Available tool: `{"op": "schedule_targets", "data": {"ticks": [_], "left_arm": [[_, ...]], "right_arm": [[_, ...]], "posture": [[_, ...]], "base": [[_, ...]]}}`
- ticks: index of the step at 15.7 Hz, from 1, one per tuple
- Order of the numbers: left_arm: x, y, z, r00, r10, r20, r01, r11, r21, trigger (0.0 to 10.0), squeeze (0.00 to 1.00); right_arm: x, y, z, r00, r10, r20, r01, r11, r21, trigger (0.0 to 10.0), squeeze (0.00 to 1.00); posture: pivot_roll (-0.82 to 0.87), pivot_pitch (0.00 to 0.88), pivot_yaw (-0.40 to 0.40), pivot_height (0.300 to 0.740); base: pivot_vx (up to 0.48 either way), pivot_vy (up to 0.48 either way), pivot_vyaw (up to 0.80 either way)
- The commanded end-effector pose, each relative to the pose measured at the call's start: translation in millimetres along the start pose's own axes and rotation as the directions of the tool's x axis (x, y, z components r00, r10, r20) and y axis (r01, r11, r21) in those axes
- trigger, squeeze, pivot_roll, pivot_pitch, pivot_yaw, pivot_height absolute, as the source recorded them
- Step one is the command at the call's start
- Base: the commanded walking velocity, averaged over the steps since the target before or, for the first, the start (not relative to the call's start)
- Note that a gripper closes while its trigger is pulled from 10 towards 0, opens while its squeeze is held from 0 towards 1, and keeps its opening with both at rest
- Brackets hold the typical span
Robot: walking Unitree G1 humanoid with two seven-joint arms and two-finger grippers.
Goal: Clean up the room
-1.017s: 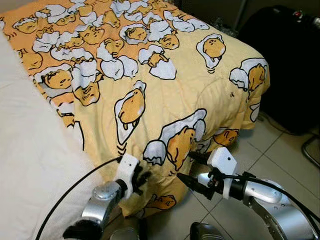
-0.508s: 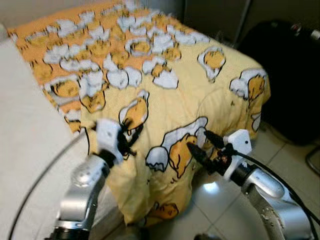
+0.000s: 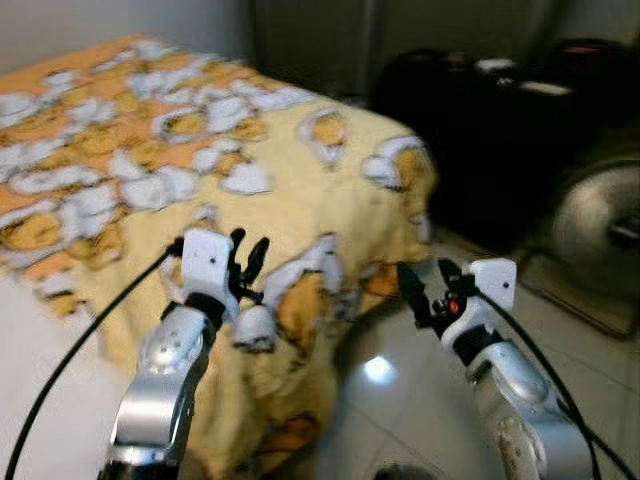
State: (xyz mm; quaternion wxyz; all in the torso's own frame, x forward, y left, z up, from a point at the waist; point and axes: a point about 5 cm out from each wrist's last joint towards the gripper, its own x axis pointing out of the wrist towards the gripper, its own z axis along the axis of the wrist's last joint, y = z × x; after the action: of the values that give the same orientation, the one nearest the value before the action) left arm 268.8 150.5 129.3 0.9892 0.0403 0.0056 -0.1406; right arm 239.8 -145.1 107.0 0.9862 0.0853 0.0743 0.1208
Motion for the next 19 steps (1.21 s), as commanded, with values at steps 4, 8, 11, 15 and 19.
{"op": "schedule_targets", "data": {"ticks": [4, 8, 11, 15, 19], "left_arm": [[0.7, -1.1, -0.4, 0.999, -0.004, -0.034, 0.006, 0.998, 0.063, 10.0, 0.0], [0.1, 0.1, 0.2, 1.0, 0.001, -0.013, 0.0, 0.998, 0.055, 10.0, 0.0], [-0.9, 0.5, 1.7, 1.0, 0.004, -0.008, -0.004, 0.998, 0.057, 10.0, 0.0], [0.6, 2.6, 2.7, 1.0, -0.008, -0.008, 0.008, 0.998, 0.06, 10.0, 0.0], [-1.6, 1.0, 2.0, 1.0, -0.018, -0.007, 0.018, 0.998, 0.053, 10.0, 0.0]], "right_arm": [[-1.7, -13.3, -6.8, 0.994, -0.107, -0.03, 0.107, 0.994, 0.031, 10.0, 0.0], [-6.1, -13.5, -6.6, 0.994, -0.108, -0.019, 0.107, 0.994, -0.015, 10.0, 0.0], [-3.9, -12.5, -3.7, 0.994, -0.112, -0.002, 0.111, 0.993, -0.025, 10.0, 0.0], [-2.8, -13.8, -3.8, 0.992, -0.122, 0.004, 0.123, 0.992, -0.03, 10.0, 0.0], [-3.1, -16.6, -4.5, 0.991, -0.133, 0.009, 0.133, 0.991, -0.027, 10.0, 0.0]], "posture": [[-0.03, 0.0, 0.087, 0.74], [-0.03, 0.0, 0.096, 0.74], [-0.03, 0.0, 0.102, 0.74], [-0.03, 0.0, 0.106, 0.74], [-0.03, 0.0, 0.1, 0.74]], "base": [[0.0, -0.45, -0.78], [0.0, 0.0, -0.19], [0.388, 0.0, 0.0], [0.435, 0.0, 0.0], [0.464, 0.0, 0.0]]}}
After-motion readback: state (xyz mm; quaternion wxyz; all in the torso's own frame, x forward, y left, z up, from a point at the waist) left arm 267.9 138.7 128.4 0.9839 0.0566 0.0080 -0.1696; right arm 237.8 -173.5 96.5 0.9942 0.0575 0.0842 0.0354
